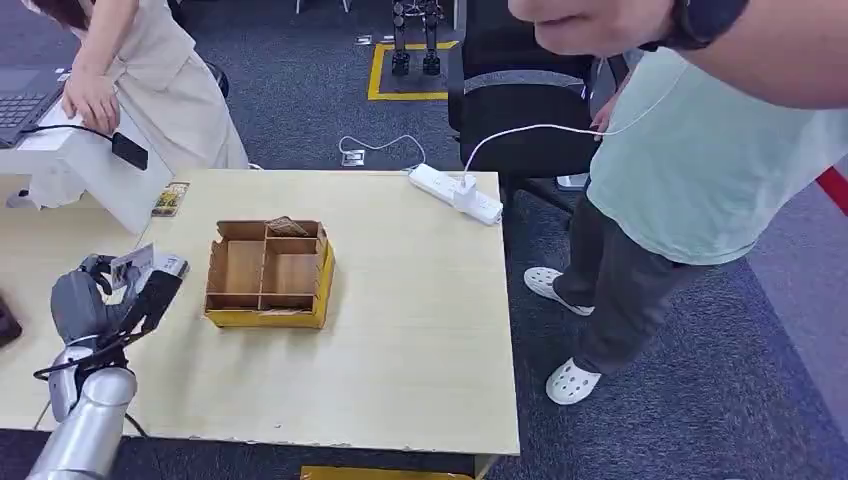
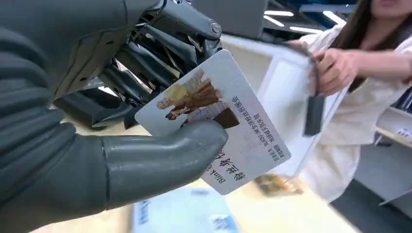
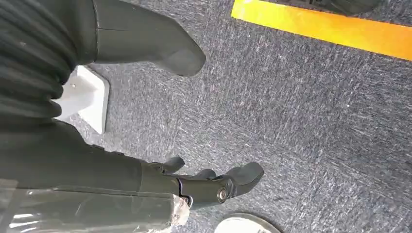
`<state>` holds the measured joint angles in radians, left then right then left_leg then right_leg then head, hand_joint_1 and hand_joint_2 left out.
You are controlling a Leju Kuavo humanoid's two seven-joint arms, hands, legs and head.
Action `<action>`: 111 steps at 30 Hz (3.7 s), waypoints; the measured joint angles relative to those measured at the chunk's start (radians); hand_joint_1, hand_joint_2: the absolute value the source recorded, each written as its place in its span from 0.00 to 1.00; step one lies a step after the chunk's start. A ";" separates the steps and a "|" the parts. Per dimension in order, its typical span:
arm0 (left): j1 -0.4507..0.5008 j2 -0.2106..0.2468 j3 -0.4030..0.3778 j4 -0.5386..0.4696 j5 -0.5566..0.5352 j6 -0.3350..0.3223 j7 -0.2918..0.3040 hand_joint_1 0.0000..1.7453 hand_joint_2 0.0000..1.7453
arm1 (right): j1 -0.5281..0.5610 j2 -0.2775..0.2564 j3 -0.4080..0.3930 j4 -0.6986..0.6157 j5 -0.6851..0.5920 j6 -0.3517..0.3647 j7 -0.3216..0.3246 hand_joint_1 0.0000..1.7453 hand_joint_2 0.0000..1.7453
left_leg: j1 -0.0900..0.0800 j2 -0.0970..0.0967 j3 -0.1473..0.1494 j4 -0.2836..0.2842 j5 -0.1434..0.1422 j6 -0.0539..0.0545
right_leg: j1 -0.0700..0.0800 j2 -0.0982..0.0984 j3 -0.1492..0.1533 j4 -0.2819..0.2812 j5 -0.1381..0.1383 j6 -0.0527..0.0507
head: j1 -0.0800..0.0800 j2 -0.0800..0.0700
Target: Pass the card to the sensor for recognition and then transmit it.
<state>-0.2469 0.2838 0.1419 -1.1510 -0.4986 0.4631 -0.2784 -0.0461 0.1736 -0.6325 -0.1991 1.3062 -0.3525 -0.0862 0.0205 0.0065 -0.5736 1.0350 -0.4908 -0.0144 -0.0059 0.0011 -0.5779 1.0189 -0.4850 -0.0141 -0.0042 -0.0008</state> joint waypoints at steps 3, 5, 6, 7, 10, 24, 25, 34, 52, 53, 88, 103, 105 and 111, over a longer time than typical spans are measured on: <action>-0.048 0.023 0.000 -0.015 -0.052 -0.004 0.022 1.00 1.00 | 0.000 0.000 0.006 0.000 0.003 0.003 0.000 0.00 1.00 | 0.000 0.000 0.000 0.000 0.001 -0.001 | 0.000 0.000 0.000 0.000 0.000 0.000 | -0.001 0.000; -0.078 0.036 -0.001 -0.016 -0.117 0.014 0.030 1.00 1.00 | -0.001 0.000 0.011 0.000 0.008 0.008 0.000 0.00 1.00 | 0.000 0.000 0.000 0.000 0.001 -0.001 | 0.000 0.000 -0.001 0.000 0.000 0.000 | -0.001 0.000; -0.095 0.045 -0.003 -0.016 -0.170 0.033 0.044 1.00 1.00 | -0.003 0.000 0.014 0.000 0.010 0.012 0.003 0.00 1.00 | 0.000 0.000 0.000 0.000 0.001 -0.001 | 0.000 0.000 -0.001 0.000 0.000 0.000 | 0.000 0.000; -0.113 0.056 -0.009 -0.016 -0.218 0.052 0.056 1.00 1.00 | -0.004 0.000 0.017 0.000 0.010 0.016 0.003 0.00 1.00 | 0.000 0.000 0.000 0.000 0.001 -0.001 | 0.000 0.000 -0.001 0.000 0.000 0.000 | 0.000 0.000; -0.168 0.072 -0.032 -0.010 -0.372 0.110 0.118 1.00 1.00 | -0.007 0.000 0.027 0.000 0.014 0.018 0.011 0.00 1.00 | 0.000 0.000 -0.001 0.000 0.001 -0.001 | 0.000 0.000 -0.001 0.000 0.000 0.000 | 0.000 0.000; -0.370 0.071 -0.098 0.106 -0.546 0.206 0.199 1.00 1.00 | -0.023 0.002 0.048 0.000 0.013 0.019 0.012 0.00 1.00 | 0.000 0.000 -0.001 0.000 0.001 -0.001 | 0.000 0.001 -0.001 0.000 0.001 0.000 | 0.000 0.000; -0.386 0.071 -0.101 0.116 -0.550 0.206 0.199 1.00 1.00 | -0.024 0.003 0.050 0.000 0.013 0.019 0.012 0.00 1.00 | 0.000 0.001 -0.001 0.000 0.001 -0.001 | 0.000 0.001 -0.001 0.000 0.001 0.000 | 0.000 0.000; -0.429 0.065 -0.117 0.178 -0.479 0.198 0.162 0.00 1.00 | -0.021 0.005 0.057 0.000 0.010 0.020 0.012 0.00 1.00 | 0.000 0.001 -0.001 0.000 0.001 -0.001 | 0.000 0.002 -0.002 0.000 0.001 0.000 | 0.000 0.000; -0.412 0.169 -0.221 0.135 -0.116 -0.584 0.064 0.00 1.00 | -0.016 0.003 0.060 0.000 -0.021 0.019 0.003 0.00 1.00 | 0.000 0.008 -0.001 0.000 0.001 -0.001 | 0.000 0.008 -0.003 0.001 0.002 -0.001 | 0.000 0.000; -0.403 0.211 -0.254 0.111 -0.076 -0.658 0.054 0.00 1.00 | -0.012 0.002 0.060 0.000 -0.023 0.019 0.000 0.00 1.00 | 0.000 0.010 -0.001 0.000 0.001 -0.001 | 0.000 0.011 -0.005 0.001 0.002 -0.001 | 0.000 0.000; 0.085 0.532 -0.708 -0.619 -0.335 -0.484 0.215 0.00 1.00 | -0.003 -0.015 0.050 0.000 -0.061 0.008 0.012 0.00 1.00 | -0.005 0.004 -0.001 -0.001 0.000 0.002 | -0.004 0.003 -0.002 -0.002 0.002 0.003 | -0.001 0.000; 0.122 0.214 -0.689 -0.512 -0.556 -0.307 0.375 0.00 1.00 | 0.011 -0.013 0.032 0.000 -0.062 -0.003 0.027 0.00 1.00 | -0.004 0.004 -0.002 -0.001 0.000 0.002 | -0.004 0.003 -0.002 -0.002 0.002 0.003 | -0.001 0.000; 0.123 0.193 -0.681 -0.507 -0.566 -0.303 0.381 0.00 1.00 | 0.013 -0.013 0.031 0.000 -0.062 -0.003 0.027 0.00 1.00 | -0.004 0.004 -0.002 -0.001 0.000 0.002 | -0.004 0.003 -0.002 -0.002 0.002 0.003 | -0.001 0.000; 0.132 0.142 -0.623 -0.493 -0.624 -0.280 0.429 0.00 1.00 | 0.014 -0.013 0.028 0.000 -0.061 -0.004 0.027 0.00 1.00 | -0.004 0.004 -0.002 -0.001 0.000 0.002 | -0.004 0.003 -0.002 -0.002 0.002 0.003 | -0.001 0.000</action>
<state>-0.1145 0.4261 -0.4814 -1.6438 -1.1223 0.1827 0.1503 -0.0322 0.1606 -0.6046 -0.1991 1.2448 -0.3567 -0.0591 0.0165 0.0104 -0.5751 1.0343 -0.4913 -0.0120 -0.0096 0.0042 -0.5801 1.0171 -0.4828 -0.0110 -0.0050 -0.0008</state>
